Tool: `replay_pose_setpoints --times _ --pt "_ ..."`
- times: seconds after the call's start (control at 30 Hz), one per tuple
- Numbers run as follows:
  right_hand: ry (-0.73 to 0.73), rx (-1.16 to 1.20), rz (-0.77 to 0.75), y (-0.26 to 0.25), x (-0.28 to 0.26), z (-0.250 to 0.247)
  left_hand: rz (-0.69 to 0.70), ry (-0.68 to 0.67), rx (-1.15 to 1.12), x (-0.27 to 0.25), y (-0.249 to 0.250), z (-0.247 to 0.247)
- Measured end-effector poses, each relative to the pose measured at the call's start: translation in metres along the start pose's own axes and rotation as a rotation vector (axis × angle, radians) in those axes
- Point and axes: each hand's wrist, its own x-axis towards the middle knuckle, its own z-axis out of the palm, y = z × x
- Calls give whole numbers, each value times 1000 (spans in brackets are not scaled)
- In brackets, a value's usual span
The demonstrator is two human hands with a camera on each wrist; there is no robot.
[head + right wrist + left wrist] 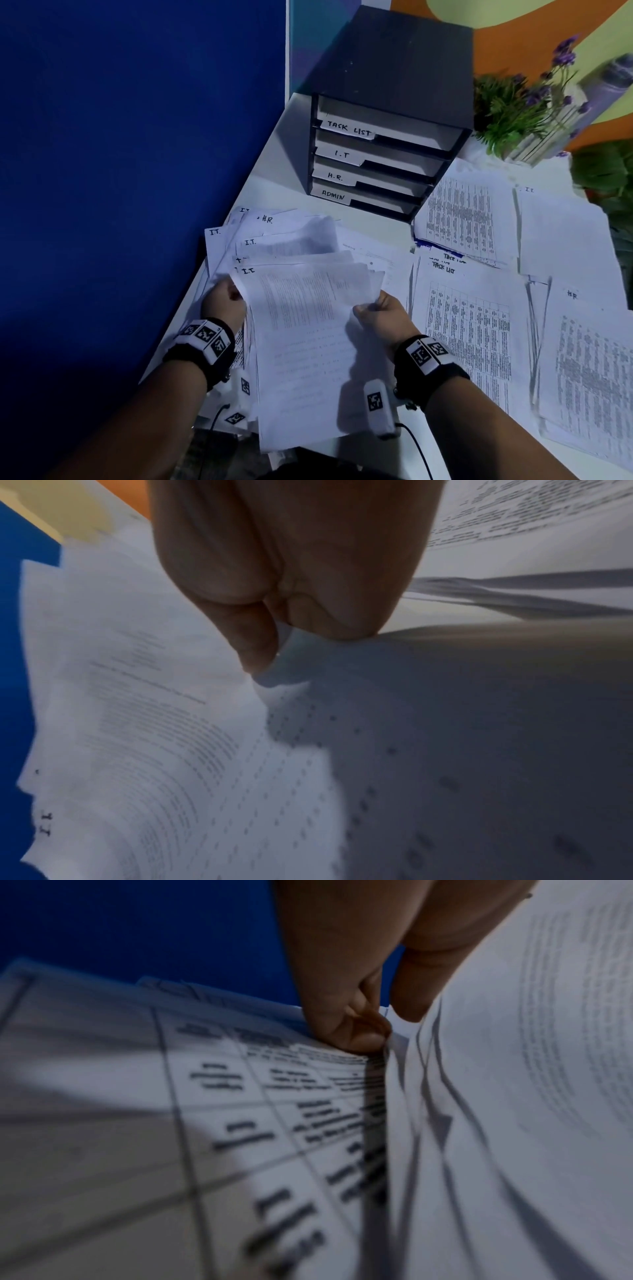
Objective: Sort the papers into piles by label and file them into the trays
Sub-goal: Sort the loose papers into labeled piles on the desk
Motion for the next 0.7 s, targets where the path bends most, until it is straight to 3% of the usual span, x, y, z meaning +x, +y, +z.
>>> replay_pose_setpoints --times 0.1,0.2,0.37,0.57,0.7 --pt "11 151 -37 -2 -2 -2 -10 -56 -87 -3 13 -4" --pt "78 285 -48 2 1 -11 31 -61 -364 -8 22 -6" --pt "85 410 -57 8 3 -24 10 -225 -569 -24 36 -9" --pt "120 413 -55 0 -1 -24 34 -54 -584 -21 37 -1" --pt "116 381 -87 -1 -3 -22 48 -17 -578 -20 39 2"
